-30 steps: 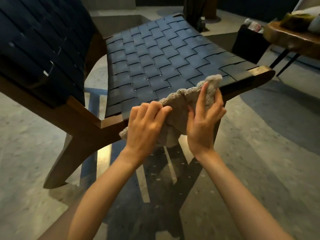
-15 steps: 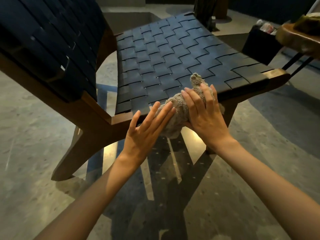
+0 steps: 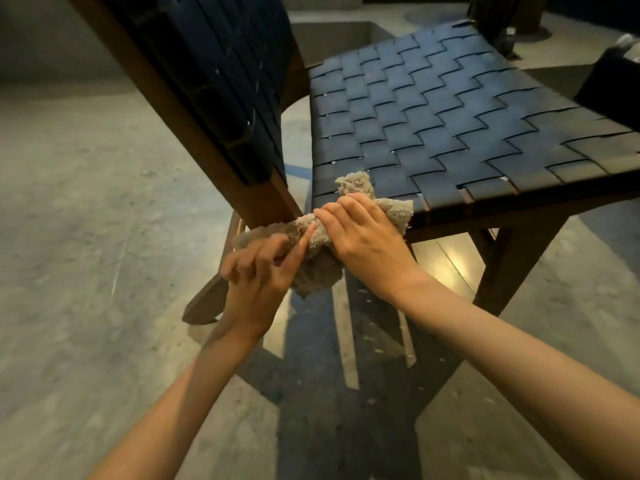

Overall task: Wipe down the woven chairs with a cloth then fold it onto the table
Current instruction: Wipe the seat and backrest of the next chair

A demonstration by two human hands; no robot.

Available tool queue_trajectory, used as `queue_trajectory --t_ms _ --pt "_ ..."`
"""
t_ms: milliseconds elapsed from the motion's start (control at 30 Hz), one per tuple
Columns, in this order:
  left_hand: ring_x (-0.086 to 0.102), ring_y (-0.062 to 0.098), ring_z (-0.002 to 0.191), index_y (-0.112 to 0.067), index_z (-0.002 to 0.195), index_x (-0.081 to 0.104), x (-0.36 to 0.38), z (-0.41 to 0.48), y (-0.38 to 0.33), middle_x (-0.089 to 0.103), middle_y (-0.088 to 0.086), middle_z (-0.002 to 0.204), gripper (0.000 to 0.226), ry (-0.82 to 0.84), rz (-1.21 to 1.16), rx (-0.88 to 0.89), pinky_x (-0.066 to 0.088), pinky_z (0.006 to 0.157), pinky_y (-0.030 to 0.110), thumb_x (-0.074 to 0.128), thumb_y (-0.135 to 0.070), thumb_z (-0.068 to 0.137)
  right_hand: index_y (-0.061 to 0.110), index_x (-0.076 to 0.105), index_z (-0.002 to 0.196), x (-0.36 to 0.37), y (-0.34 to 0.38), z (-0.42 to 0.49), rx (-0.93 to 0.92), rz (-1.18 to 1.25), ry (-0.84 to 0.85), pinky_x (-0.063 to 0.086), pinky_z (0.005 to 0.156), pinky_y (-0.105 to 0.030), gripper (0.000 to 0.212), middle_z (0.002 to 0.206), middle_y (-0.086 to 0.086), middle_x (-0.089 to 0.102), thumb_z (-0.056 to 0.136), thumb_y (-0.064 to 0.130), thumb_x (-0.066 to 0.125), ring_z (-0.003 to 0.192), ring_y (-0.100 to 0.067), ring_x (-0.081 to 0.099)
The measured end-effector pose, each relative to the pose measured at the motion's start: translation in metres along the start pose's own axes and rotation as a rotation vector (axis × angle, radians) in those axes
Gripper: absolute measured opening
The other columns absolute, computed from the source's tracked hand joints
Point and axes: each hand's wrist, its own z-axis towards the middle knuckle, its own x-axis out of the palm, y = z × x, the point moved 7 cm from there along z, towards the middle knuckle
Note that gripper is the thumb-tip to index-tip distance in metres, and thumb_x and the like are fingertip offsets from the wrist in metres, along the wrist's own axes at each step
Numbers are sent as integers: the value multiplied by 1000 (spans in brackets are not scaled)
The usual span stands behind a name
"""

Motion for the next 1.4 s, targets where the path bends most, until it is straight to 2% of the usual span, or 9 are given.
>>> queue_trajectory --t_ms 133,300,433,600,733,900,1067,1200,1400 --pt "39 26 99 -20 133 33 -25 -1 13 36 10 113 67 -14 -326 -270 48 76 44 73 -14 80 5 67 104 -15 -8 2 46 146 -100 43 98 -43 24 104 -10 67 82 13 71 101 -29 61" --pt "53 21 110 -9 132 46 -25 8 38 54 9 122 55 177 -706 -743 45 97 25 70 -23 85 8 62 104 -50 -7 15 34 276 -173 39 89 -49 30 104 -16 62 77 12 74 101 -27 40" --pt "57 25 91 7 110 59 -61 36 64 60 23 103 34 -13 -666 -563 49 77 30 70 -11 84 19 40 114 -80 -12 45 18 259 -210 41 84 -50 46 110 -18 59 79 22 69 102 -28 34" --pt "47 7 88 -17 116 44 -98 70 124 44 -3 106 27 -217 -759 -554 47 73 17 54 -21 91 23 38 113 -121 -28 80 73 323 -376 32 90 -46 29 113 -7 63 89 20 54 104 -23 41" --pt "52 8 98 -27 120 43 -125 99 165 53 -4 117 38 -429 -752 -498 44 86 12 42 -5 89 19 41 110 -170 -36 121 75 454 -616 39 83 -40 23 106 -14 63 91 13 52 98 -23 44" --pt "51 5 100 2 117 44 -154 140 218 47 14 110 22 -681 -744 -678 51 84 24 48 -6 96 20 40 111 -227 -33 187 70 608 -800 48 73 -26 19 107 -22 62 95 20 49 93 -36 59" --pt "51 14 105 -15 117 49 -193 185 261 46 6 110 25 -881 -725 -657 43 92 14 49 -4 95 26 43 110 -266 -37 245 189 669 -991 36 85 -4 26 106 -17 63 91 14 57 99 -14 49" --pt "47 8 110 -14 129 43 -213 207 282 49 15 117 43 -961 -756 -606 41 96 13 48 4 91 7 66 107 -285 -33 275 229 760 -1121 42 88 -19 19 105 -14 67 89 8 61 97 -18 53" --pt "49 7 112 -9 129 46 -208 226 294 46 2 122 39 -910 -886 -580 47 96 19 52 2 92 2 66 114 -286 -29 301 202 755 -998 42 98 -18 25 116 -19 60 92 7 55 108 -18 51"
